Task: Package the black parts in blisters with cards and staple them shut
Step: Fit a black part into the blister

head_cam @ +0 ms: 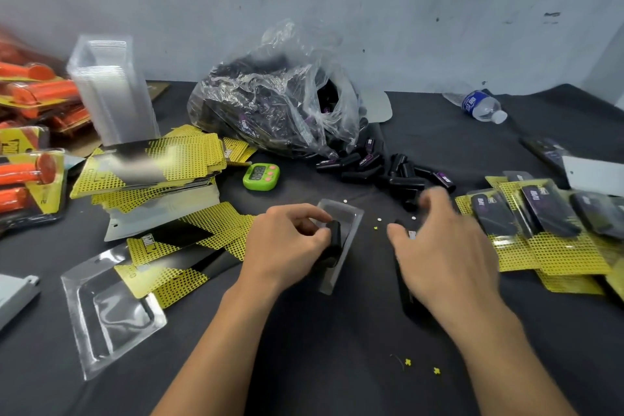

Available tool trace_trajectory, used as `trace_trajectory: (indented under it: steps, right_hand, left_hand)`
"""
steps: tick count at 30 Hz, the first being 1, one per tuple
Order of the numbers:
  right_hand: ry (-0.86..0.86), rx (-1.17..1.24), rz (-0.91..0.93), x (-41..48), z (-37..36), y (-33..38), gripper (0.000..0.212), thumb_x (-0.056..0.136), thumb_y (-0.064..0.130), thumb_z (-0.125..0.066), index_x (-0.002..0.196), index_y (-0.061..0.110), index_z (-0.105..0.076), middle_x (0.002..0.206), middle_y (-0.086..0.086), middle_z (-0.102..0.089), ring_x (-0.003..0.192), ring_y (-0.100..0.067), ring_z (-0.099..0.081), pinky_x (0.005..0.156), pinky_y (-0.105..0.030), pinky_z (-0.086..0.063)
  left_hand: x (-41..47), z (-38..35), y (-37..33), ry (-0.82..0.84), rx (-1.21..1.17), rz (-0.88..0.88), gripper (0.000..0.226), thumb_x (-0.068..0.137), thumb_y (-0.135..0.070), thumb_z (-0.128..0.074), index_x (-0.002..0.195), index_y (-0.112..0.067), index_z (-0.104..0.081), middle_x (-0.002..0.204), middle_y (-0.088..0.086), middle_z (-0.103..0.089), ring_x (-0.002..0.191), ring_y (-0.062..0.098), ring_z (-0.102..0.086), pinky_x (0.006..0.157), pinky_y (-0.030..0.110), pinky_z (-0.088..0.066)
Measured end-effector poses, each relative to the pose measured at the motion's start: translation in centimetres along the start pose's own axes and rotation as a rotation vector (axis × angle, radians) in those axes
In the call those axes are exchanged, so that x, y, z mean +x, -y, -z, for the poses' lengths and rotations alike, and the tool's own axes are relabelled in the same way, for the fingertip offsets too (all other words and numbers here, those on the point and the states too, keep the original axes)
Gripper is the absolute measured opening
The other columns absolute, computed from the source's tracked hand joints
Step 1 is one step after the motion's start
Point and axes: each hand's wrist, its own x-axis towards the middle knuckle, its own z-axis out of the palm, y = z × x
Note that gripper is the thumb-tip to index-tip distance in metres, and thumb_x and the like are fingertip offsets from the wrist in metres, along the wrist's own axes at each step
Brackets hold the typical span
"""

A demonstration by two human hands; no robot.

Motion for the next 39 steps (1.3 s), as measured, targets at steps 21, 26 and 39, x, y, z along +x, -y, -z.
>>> trace_trajectory:
  steps: [21, 26, 39]
  right_hand:
    - [0.271, 0.173, -0.108, 0.9, -0.3, -3.2, 0.063, 0.087, 0.067, -0.063, 0.135, 0.031, -0.047, 0.112, 0.012, -0.066, 0.099, -0.015, -0.064, 0.075, -0.035, -0.045]
    - [0.253, -0.003, -0.052, 0.0, -2.7, -0.8, 0.084, 0.093, 0.045, -0.067, 0.161, 0.028, -0.02, 0.149, 0.001, -0.049, 0.135, -0.025, -0.048, 0.099, -0.042, -0.047]
    - [-0.146, 0.22, 0.043, -0.7, -1.9, -3.4, 0.088, 0.064, -0.026, -0.067, 0.137, 0.021, -0.056, 0.109, 0.013, -0.045, 0.117, -0.021, -0.05, 0.091, -0.031, -0.045]
  left_hand:
    - [0.2, 0.1, 0.4, -0.016, 0.112, -0.096, 0.005, 0.078, -0.037, -0.079, 0.083, -0.039, -0.08, 0.071, -0.024, -0.071, 0.073, -0.008, -0.066, 0.064, 0.012, -0.05]
    - [0.3, -0.1, 0.6, -0.005, 0.056, -0.047, 0.005, 0.081, -0.031, -0.079, 0.082, -0.036, -0.081, 0.07, -0.027, -0.071, 0.071, -0.009, -0.067, 0.061, 0.005, -0.046]
    - [0.4, -0.4, 0.7, -0.188, -0.148, -0.029, 0.019, 0.092, -0.025, -0.072, 0.08, -0.037, -0.08, 0.074, -0.031, -0.072, 0.075, -0.012, -0.067, 0.061, 0.004, -0.044]
